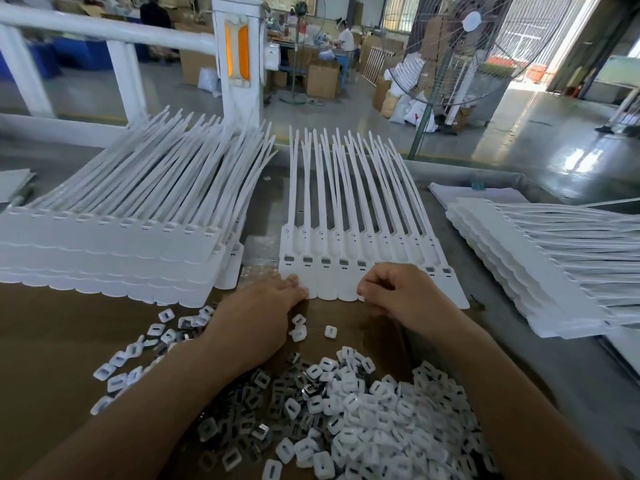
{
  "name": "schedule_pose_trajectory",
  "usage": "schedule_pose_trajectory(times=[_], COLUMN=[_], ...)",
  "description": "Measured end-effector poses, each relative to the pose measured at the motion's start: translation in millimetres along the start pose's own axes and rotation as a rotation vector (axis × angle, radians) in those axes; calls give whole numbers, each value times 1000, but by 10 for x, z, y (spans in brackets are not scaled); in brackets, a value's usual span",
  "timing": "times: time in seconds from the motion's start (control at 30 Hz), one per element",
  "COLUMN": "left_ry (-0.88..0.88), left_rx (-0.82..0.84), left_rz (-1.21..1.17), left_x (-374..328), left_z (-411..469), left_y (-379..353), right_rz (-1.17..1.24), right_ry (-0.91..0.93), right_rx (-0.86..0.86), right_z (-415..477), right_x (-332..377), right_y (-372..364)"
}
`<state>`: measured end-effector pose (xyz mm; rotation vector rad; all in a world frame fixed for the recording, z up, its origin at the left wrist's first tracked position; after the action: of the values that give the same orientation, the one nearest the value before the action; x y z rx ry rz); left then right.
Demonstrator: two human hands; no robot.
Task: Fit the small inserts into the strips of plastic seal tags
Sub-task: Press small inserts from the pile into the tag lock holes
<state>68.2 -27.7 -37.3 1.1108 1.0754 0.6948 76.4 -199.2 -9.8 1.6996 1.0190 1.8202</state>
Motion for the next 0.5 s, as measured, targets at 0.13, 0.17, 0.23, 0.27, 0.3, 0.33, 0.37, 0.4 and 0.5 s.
schedule_pose_trajectory(times=[0.13,0.17,0.23,0.27,0.3,0.33,0.37,0.4,0.5], left_ry=[-15,-21,-29,-32,-35,-38,-43,-50,-89], left_rx=[-21,-34,-59,-68,-75,-81,-88,-96,-117], left_rz=[-2,-4,-12,-10,-5,-1,1,2,5], left_x=[11,8,0,-6,-13,-18,-22,-30,-59], left_z=[6,8,6,3,-2,-8,-20,-28,-35], left_y=[-15,-12,7,18,28,36,44,55,82], right_rz=[75,85,37,-1,-33,-53,-61,-54,-19], right_ry=[-2,4,42,65,86,104,112,108,73], right_rx=[-14,-24,-26,-23,-28,-44,-71,-97,-105], right_z=[28,62,164,228,300,371,443,517,704], right_x=[84,121,236,303,367,426,470,500,559], right_y=[-34,-35,-44,-56,-66,-79,-92,-109,-243])
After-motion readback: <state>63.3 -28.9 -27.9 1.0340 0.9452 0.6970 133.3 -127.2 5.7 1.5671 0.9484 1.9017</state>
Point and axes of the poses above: each hand's wrist, its own z-axis towards the middle knuckle, its own y-axis out of the back of the hand, x = y × z, the point moved 6 cm from there along z, towards the middle knuckle, and after that the axes turned 4 degrees about -z, right-handed, at the moved point
